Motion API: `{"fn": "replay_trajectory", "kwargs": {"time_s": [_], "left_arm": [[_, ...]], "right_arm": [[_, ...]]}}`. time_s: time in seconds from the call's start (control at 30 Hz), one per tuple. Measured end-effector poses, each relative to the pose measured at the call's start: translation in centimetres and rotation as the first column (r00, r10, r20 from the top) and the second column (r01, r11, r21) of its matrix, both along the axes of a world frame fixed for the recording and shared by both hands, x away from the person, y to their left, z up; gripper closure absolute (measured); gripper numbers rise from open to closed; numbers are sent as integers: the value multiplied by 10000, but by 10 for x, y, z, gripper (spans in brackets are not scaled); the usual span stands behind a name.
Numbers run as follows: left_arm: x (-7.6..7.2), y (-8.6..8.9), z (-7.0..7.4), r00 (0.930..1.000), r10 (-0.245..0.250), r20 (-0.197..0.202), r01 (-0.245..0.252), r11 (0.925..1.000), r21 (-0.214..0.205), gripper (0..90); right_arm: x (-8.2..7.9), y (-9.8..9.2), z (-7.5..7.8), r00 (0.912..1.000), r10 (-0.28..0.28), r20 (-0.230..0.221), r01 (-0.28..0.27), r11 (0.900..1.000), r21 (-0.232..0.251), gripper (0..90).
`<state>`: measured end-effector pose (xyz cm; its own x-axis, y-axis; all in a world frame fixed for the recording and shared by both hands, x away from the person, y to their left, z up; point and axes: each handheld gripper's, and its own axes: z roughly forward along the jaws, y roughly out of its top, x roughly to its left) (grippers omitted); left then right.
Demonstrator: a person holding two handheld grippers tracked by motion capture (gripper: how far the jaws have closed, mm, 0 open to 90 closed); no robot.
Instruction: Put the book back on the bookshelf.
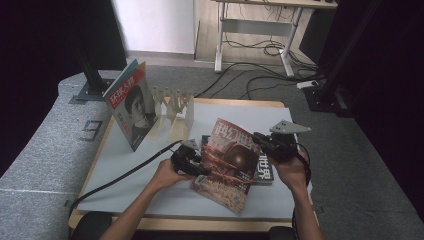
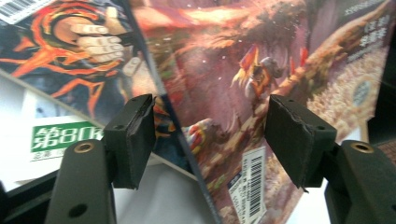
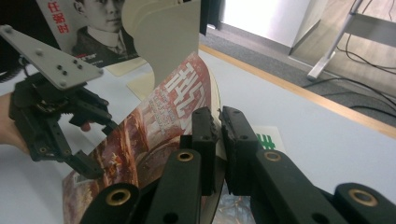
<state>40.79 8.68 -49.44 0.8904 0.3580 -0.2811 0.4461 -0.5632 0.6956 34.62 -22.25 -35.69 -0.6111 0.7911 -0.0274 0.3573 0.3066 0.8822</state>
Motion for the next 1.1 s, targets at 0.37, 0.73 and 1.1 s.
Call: {"fn": "replay_trajectory", "kwargs": {"time_s": [0.37, 0.73, 1.1], "left_arm": [[-3, 5, 13, 9998, -33, 184, 34, 10000, -61, 477], [-3, 11, 46, 9935, 215, 1122, -224, 9997, 66, 524], [-5, 14, 58, 9930, 174, 1164, -174, 9998, -14, 650]], "right_arm": [[-2, 7, 9, 9992, 369, 144, -370, 9993, 90, 835], [-4, 12, 17, 9975, 695, 159, -698, 9973, 228, 833], [-1, 5, 14, 9972, 721, -174, -708, 9951, 689, 831]]}}
